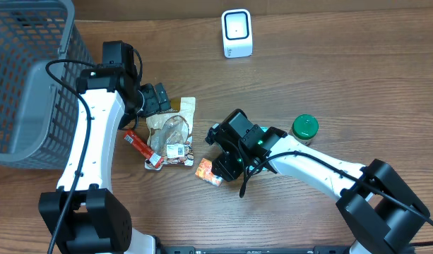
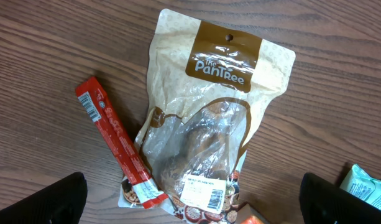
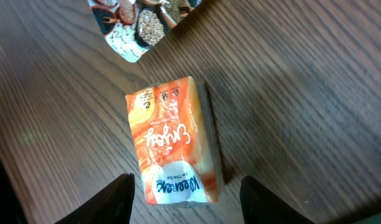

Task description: Scan the item barcode

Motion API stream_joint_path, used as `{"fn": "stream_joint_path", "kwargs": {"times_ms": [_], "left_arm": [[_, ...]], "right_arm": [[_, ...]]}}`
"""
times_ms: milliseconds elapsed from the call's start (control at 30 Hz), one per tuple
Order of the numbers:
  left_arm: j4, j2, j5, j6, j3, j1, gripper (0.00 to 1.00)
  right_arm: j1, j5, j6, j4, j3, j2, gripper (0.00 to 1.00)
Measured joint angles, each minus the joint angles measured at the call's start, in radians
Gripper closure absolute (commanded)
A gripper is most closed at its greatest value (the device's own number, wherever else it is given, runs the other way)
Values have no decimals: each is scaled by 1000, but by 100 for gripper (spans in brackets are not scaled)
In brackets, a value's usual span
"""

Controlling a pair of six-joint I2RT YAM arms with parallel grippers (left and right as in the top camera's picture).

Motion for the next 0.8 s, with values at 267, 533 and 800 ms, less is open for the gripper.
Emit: {"fn": "stream_joint_path", "kwargs": {"times_ms": [267, 533, 800], "left_arm": [[0, 0, 0, 0, 0, 0, 0], [0, 0, 0, 0, 0, 0, 0], [0, 0, 0, 0, 0, 0, 0]], "right_arm": [[2, 24, -120, 5, 10, 0, 50], [25, 79, -176, 21, 10, 0, 53], [40, 92, -188, -6, 10, 0, 53]]}}
